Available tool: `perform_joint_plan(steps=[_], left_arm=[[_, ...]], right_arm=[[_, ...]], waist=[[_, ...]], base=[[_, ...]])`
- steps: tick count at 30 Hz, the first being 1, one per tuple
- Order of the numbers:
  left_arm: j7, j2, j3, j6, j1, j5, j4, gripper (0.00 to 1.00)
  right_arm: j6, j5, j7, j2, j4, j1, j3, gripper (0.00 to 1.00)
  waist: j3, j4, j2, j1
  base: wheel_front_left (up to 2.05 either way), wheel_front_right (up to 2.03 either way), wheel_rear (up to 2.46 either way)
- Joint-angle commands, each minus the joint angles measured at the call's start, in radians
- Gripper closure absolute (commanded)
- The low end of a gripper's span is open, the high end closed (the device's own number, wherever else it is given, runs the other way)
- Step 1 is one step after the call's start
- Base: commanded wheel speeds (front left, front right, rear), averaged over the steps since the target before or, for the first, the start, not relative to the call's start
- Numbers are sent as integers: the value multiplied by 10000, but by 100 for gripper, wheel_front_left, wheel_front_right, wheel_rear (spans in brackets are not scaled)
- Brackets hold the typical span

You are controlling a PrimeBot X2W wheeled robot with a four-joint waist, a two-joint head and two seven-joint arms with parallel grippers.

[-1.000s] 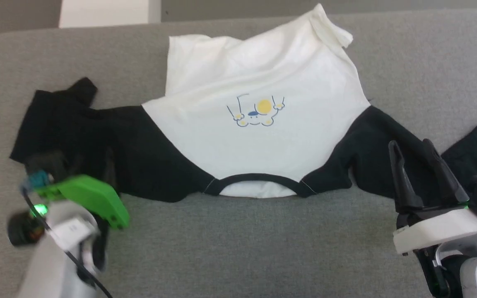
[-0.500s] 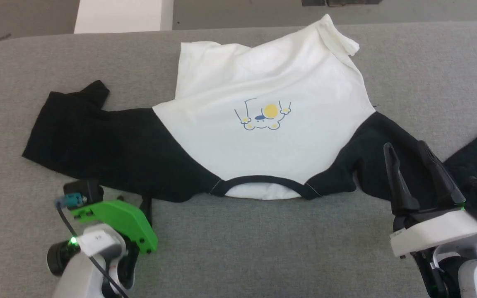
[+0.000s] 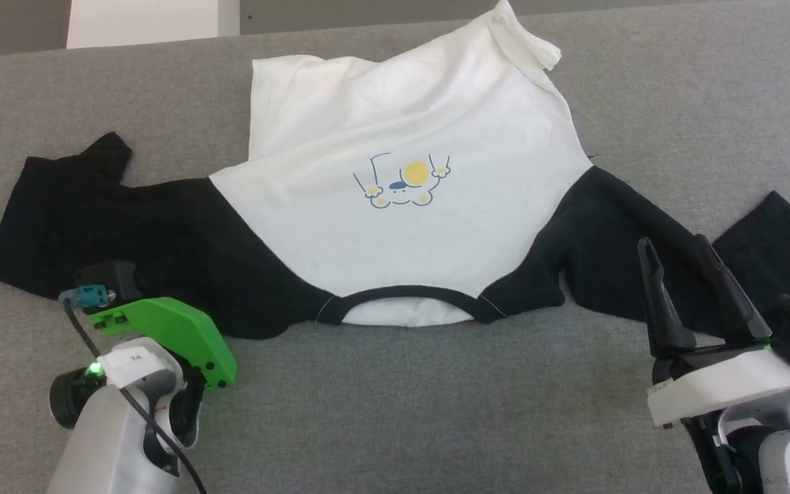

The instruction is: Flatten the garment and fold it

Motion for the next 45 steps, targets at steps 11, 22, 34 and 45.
perform_joint_plan(steps=[11, 22, 34, 45], left_arm=[[-1137, 407, 774, 551, 1005, 232, -421, 100], [-1276, 319, 636, 312, 643, 53, -309, 100], [-1384, 119, 350, 72, 308, -84, -68, 100], [-1683, 99, 217, -90, 362, -108, -59, 100]], right_arm=[[-15, -98, 1719, 16, 356, 660, -39, 0], [-15, -2035, 4374, -252, 897, 645, 455, 0], [-15, -2937, 4287, -545, 1784, -201, 936, 4], [-15, -2307, 3324, -175, 1671, -75, 511, 100]], waist=[[-309, 385, 0, 0], [50, 801, 0, 0], [432, 1005, 0, 0], [12, 973, 0, 0]], base=[[0, 0, 0], [0, 0, 0], [0, 0, 0], [0, 0, 0]])
